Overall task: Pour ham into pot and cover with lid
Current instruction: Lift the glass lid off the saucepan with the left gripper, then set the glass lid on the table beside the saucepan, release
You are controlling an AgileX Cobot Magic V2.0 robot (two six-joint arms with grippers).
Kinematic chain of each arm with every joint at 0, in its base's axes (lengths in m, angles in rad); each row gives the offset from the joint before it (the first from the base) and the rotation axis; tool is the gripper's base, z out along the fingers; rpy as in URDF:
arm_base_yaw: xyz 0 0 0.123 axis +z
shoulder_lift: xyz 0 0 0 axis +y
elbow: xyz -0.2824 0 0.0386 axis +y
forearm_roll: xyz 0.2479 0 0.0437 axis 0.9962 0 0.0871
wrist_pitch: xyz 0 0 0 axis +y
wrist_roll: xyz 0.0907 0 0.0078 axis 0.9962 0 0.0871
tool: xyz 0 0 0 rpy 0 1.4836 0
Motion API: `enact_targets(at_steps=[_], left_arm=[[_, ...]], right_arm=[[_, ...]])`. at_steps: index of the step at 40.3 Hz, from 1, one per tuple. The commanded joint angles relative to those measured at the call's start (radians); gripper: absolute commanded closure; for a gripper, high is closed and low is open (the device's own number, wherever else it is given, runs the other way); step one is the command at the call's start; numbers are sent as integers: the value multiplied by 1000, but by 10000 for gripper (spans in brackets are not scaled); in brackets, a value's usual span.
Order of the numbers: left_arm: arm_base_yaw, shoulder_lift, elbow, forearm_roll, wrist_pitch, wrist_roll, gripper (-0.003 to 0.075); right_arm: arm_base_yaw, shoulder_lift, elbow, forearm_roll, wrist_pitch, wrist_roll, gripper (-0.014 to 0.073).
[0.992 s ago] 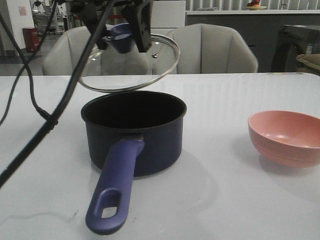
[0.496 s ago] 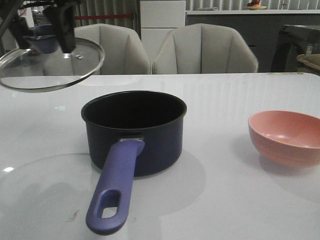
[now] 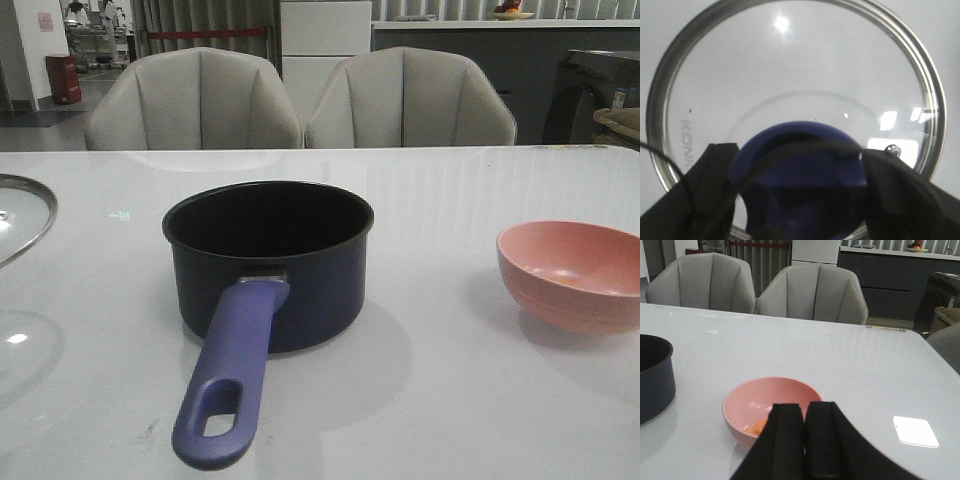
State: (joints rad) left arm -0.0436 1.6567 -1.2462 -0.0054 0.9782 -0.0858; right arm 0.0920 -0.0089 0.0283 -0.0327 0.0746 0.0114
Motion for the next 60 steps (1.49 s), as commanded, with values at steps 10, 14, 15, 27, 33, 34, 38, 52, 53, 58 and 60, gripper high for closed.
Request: enact_targets(at_steps=[10, 14, 15, 27, 33, 34, 38, 52, 53, 58, 60], left_arm=[[57, -10, 101, -43, -186, 50, 606], [57, 24, 101, -44, -184, 56, 605], [57, 34, 101, -47, -184, 56, 605], [57, 107, 101, -63, -172, 86, 519], [57, 129, 101, -70, -159, 100, 364], [57, 129, 101, -70, -160, 100, 340], [57, 129, 101, -70, -159, 100, 238], [57, 80, 101, -68, -152, 100, 187], [57, 65, 101, -68, -154, 100, 187], [57, -2, 101, -68, -156, 100, 187], [57, -30, 101, -68, -157, 100, 187]], right_arm=[[-5, -19, 8, -2, -89, -2, 452], [-5, -19, 8, -2, -89, -2, 452], [-5, -19, 8, -2, -89, -2, 452], [-5, -19, 8, -2, -89, -2, 452], [-5, -19, 8, -2, -89, -2, 452], [-5, -19, 8, -2, -89, -2, 452], [-5, -19, 8, -2, -89, -2, 452], [-5, -19, 8, -2, -89, -2, 452], [-5, -19, 8, -2, -89, -2, 452], [-5, -19, 8, -2, -89, -2, 452], [-5, -19, 8, -2, -89, -2, 452]])
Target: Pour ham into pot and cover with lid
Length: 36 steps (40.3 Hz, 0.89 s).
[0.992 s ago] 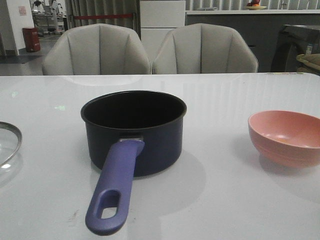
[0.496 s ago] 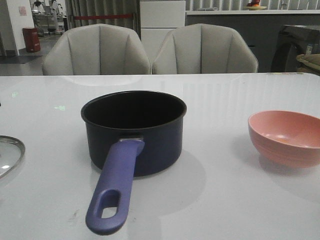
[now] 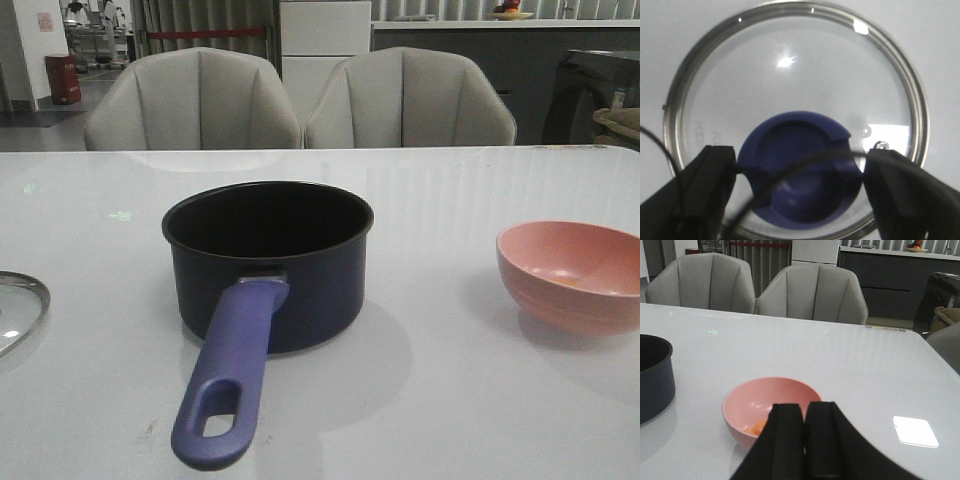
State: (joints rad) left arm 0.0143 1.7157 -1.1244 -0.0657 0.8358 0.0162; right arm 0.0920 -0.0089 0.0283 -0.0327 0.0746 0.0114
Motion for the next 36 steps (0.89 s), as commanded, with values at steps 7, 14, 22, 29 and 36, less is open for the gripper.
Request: enact_targets(at_steps=[7, 14, 22, 29, 36], left_arm=[[0, -174, -21, -9, -8, -2, 187], [-2, -261, -21, -26, -3, -2, 187], [-2, -451, 64, -28, -88, -2, 187], [-2, -702, 232, -47, -265, -2, 187], [-45, -963, 385, -59, -395, -2, 187]], right_arm=[[-5, -19, 8, -2, -89, -2, 452], [-5, -19, 8, -2, -89, -2, 452], [-5, -19, 8, -2, -89, -2, 452], [-5, -19, 8, -2, -89, -2, 452], [-5, -19, 8, -2, -89, -2, 452]])
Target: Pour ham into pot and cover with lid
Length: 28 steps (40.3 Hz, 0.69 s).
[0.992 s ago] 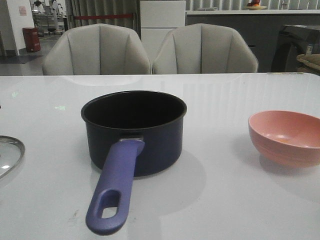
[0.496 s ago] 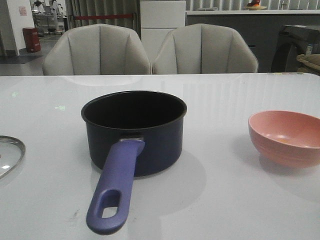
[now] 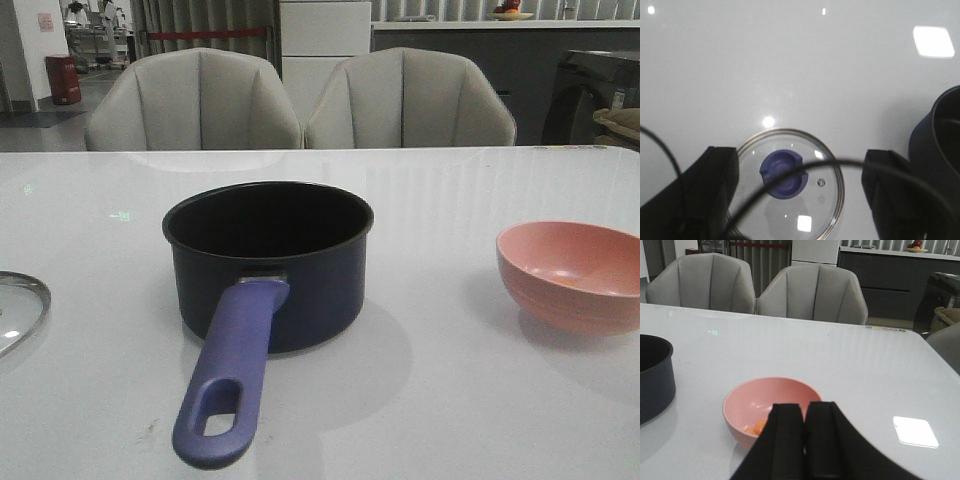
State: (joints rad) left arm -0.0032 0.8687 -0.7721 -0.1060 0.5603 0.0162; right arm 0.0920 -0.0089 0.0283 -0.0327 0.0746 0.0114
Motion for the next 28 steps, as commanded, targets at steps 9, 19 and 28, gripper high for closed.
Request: enact_targets(at_steps=[9, 19, 28], left_arm=[[-119, -363, 169, 21, -117, -2, 187], [-136, -609, 287, 34, -109, -2, 187], [-147, -783, 381, 34, -138, -2, 187]], right_arm=[[-5, -19, 8, -2, -89, -2, 452], [-5, -19, 8, -2, -89, -2, 452], [-5, -19, 8, -2, -89, -2, 452]])
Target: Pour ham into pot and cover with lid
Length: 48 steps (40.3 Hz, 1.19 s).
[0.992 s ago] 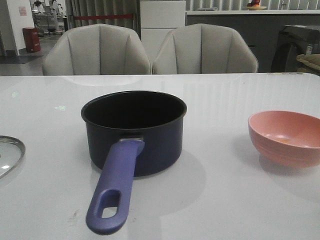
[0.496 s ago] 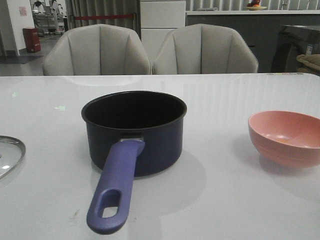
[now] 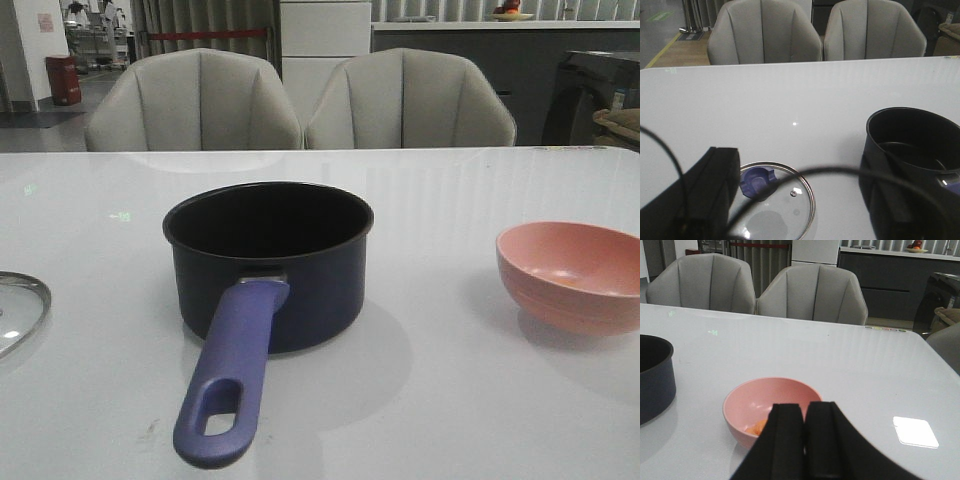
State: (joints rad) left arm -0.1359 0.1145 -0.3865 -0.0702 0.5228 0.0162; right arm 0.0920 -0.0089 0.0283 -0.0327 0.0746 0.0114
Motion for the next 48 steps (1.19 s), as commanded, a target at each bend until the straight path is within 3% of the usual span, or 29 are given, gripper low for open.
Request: enact_targets(at_steps=[1, 30, 48], left_arm=[[-17, -44, -2, -2, -110, -2, 187], [-19, -89, -2, 0, -131, -2, 187], [-19, -89, -2, 0, -131, -2, 187]], right_arm=[[-5, -19, 8, -2, -89, -2, 452], [-2, -14, -3, 40, -160, 6, 452], [-2, 294, -198, 44, -80, 6, 452]])
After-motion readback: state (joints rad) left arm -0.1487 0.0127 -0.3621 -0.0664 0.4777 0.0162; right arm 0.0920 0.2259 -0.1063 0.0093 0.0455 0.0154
